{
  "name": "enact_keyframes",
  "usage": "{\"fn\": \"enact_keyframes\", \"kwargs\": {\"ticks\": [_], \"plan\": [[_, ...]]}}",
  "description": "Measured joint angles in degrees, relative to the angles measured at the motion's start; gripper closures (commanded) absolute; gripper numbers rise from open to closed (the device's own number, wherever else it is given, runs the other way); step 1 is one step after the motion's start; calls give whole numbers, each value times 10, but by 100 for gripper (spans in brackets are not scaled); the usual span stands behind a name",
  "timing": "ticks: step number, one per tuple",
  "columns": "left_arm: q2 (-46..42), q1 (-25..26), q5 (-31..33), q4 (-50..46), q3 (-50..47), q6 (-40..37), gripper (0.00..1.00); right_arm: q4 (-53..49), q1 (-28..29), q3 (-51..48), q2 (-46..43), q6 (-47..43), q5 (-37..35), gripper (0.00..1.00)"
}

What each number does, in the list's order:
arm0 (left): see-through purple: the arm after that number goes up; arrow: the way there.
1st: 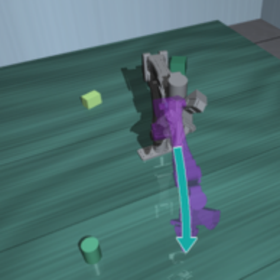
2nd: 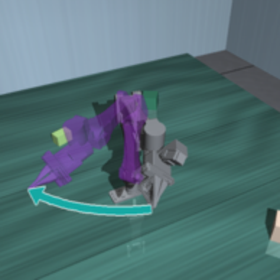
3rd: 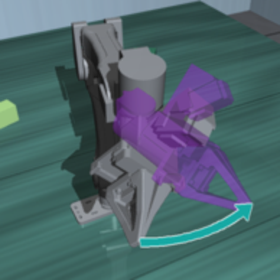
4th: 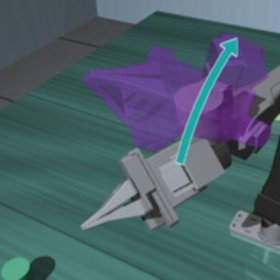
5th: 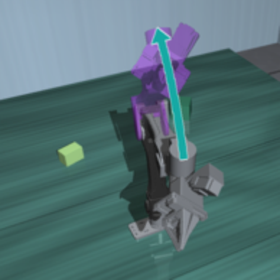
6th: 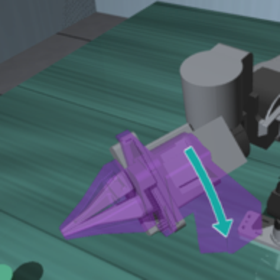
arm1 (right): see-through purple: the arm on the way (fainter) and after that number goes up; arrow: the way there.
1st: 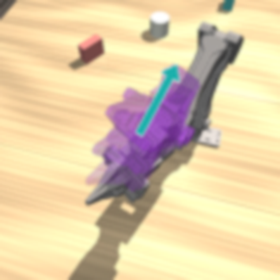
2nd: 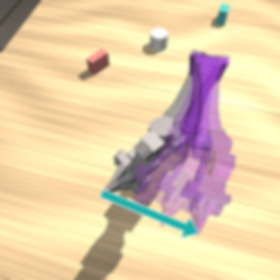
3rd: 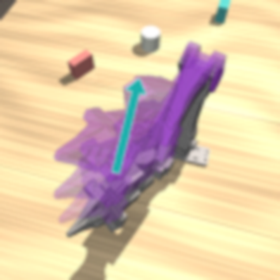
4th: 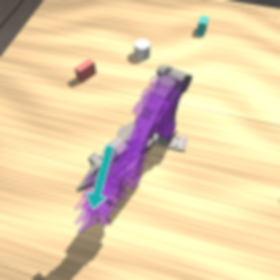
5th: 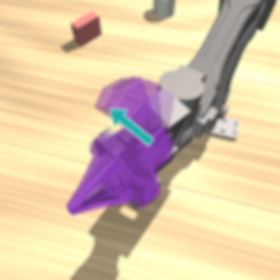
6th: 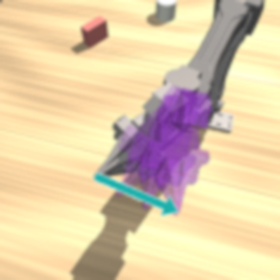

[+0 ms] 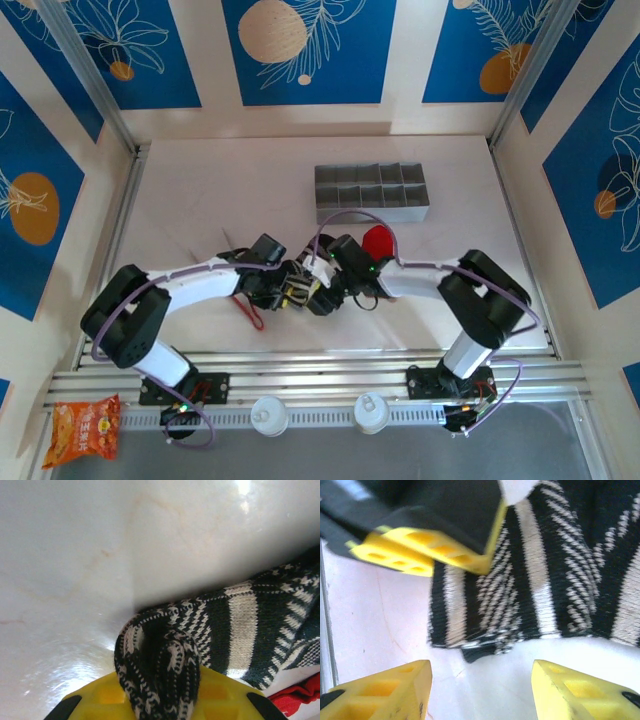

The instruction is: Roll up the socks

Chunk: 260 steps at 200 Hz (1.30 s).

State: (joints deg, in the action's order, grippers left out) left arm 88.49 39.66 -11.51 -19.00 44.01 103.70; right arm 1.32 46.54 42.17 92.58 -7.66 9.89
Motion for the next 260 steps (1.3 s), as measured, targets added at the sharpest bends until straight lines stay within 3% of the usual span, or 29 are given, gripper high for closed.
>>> {"fn": "enact_keyframes", "kwargs": {"ticks": [61,114,134,169,187,219,246,260], "plan": [[22,9,-7,4,20,37,100,64,102,-18,-18,-70,-155,43],[35,9,-19,-1,33,46,100,88,123,-10,22,-103,-230,49],[35,3,-20,0,31,49,100,87,123,-1,30,-107,-241,58],[28,-8,-19,8,21,56,100,76,123,19,45,-113,-254,93],[21,-11,-16,16,13,58,100,60,122,31,48,-104,-252,100],[6,-10,-9,31,-4,64,70,30,103,49,52,-79,-209,100],[-21,-1,21,21,-26,75,41,5,71,86,73,-39,-128,100],[-43,0,32,11,-37,72,33,-6,50,100,84,-17,-80,100]]}}
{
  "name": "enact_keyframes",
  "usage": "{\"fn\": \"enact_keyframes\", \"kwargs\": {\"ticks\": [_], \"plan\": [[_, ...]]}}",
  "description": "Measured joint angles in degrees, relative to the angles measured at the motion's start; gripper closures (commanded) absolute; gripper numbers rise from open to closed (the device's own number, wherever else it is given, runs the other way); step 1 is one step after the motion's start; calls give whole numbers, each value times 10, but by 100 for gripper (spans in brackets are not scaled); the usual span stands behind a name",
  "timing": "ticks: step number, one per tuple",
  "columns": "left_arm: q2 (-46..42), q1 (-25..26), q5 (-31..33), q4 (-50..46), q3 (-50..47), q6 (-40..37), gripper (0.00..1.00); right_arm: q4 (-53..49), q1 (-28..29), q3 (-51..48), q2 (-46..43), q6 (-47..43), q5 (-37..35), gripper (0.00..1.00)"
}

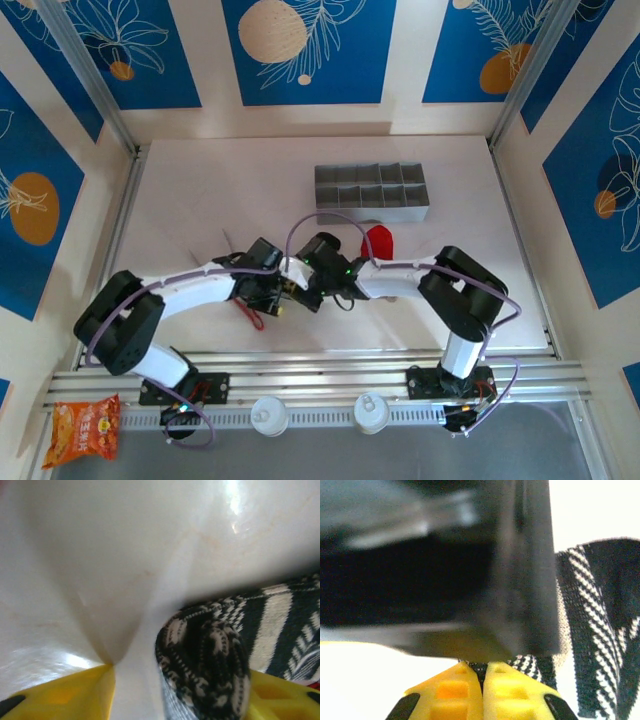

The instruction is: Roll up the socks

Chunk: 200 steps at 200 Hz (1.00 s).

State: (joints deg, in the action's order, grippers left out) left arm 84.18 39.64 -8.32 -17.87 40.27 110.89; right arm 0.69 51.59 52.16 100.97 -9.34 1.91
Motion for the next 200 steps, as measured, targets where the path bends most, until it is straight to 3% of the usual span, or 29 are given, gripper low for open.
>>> {"fn": "enact_keyframes", "kwargs": {"ticks": [49,81,107,200], "plan": [[-63,-2,20,-17,-10,-20,28,-48,-51,46,45,53,127,100],[-80,-3,31,-19,-11,-39,33,-103,-75,97,85,73,198,100],[-89,-3,45,-18,-17,-53,43,-145,-88,135,112,85,237,100],[-37,-3,58,72,-36,-67,59,-216,-116,190,163,128,318,100]]}}
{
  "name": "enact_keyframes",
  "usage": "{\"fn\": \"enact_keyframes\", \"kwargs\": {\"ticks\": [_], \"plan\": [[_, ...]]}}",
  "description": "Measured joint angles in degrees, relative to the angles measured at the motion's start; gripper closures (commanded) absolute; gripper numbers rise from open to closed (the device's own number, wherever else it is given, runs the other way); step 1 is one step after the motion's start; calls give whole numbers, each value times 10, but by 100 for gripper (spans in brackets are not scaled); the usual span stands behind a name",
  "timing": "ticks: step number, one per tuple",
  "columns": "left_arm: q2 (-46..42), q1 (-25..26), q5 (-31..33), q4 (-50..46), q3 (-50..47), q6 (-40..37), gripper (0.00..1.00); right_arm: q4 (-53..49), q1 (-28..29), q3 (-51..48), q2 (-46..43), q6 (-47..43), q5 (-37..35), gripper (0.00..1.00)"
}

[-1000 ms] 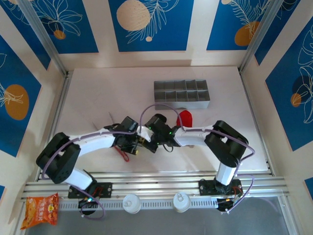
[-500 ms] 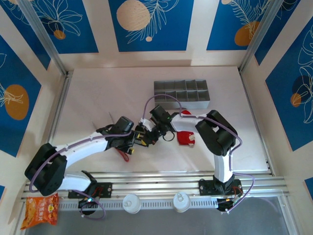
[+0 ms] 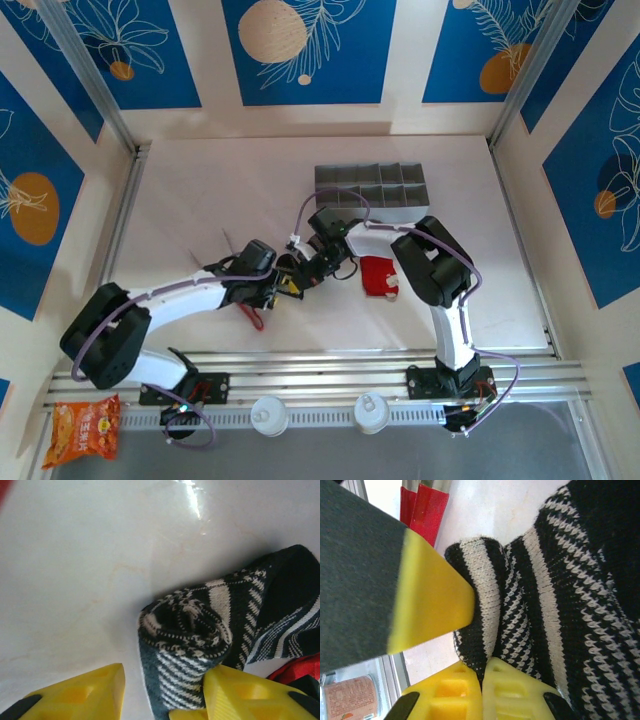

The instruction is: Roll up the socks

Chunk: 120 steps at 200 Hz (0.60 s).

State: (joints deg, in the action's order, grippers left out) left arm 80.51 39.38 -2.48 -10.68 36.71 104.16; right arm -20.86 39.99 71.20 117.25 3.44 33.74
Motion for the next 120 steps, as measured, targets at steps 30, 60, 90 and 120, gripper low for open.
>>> {"fn": "enact_keyframes", "kwargs": {"ticks": [30,60,90,120], "plan": [[19,0,0,17,2,-10,59,-2,-3,1,1,8,4,100],[37,0,-5,7,17,-12,63,-5,-3,3,3,13,4,100],[67,-3,-16,-13,45,-14,70,-1,-2,-1,0,14,0,83],[77,-4,-35,-25,57,-12,72,63,12,-71,-63,4,-55,63]]}}
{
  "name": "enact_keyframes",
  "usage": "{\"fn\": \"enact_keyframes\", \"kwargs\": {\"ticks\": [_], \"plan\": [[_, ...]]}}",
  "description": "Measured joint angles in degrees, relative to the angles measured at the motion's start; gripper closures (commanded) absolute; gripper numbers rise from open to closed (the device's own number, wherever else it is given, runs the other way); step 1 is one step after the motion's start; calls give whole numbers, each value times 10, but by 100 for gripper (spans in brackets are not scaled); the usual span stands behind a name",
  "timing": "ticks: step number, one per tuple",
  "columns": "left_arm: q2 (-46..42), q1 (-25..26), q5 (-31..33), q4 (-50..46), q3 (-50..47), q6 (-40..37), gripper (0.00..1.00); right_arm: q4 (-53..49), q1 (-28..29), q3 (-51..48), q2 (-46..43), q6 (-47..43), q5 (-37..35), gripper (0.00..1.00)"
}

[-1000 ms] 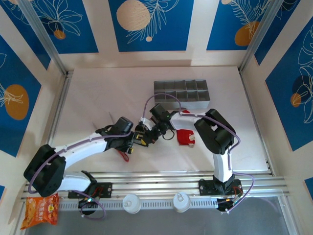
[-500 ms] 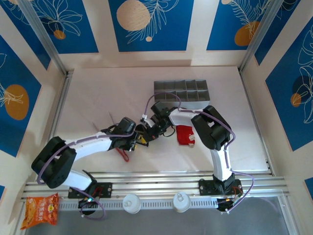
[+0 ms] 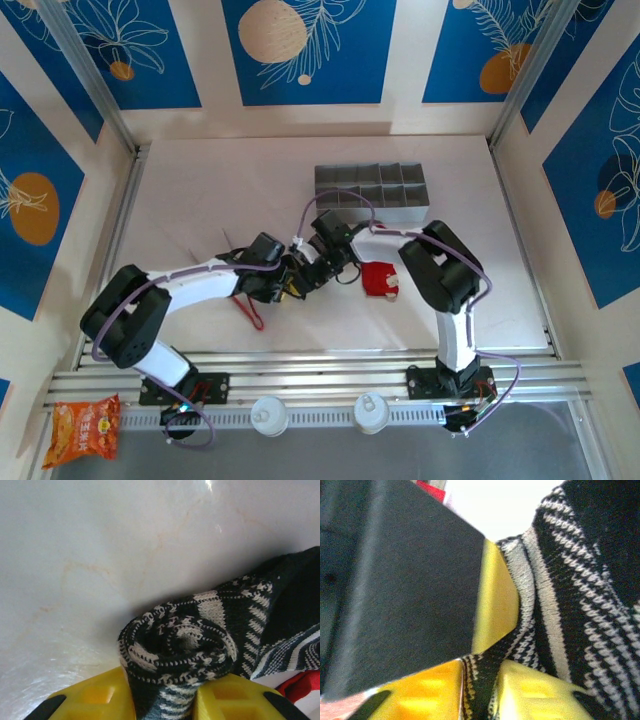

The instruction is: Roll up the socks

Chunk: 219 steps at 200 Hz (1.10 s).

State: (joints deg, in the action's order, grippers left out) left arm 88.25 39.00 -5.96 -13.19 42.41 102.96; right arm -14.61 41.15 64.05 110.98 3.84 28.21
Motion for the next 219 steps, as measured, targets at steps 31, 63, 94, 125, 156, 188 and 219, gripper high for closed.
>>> {"fn": "enact_keyframes", "kwargs": {"ticks": [31,63,94,125,156,188,219], "plan": [[9,0,-15,-16,15,0,73,95,30,-129,-109,-29,-104,52],[19,0,-24,-32,29,0,73,188,87,-258,-200,-80,-233,45],[29,0,-31,-52,45,-6,76,242,137,-266,-206,-126,-342,39],[37,0,-40,-71,61,-14,79,277,172,-258,-201,-168,-434,39],[40,0,-47,-77,65,-15,79,297,188,-240,-180,-197,-477,41],[43,-4,-54,-87,70,-16,80,300,193,-218,-146,-207,-497,53],[43,-13,-59,-90,70,-19,80,293,197,-204,-133,-196,-512,82]]}}
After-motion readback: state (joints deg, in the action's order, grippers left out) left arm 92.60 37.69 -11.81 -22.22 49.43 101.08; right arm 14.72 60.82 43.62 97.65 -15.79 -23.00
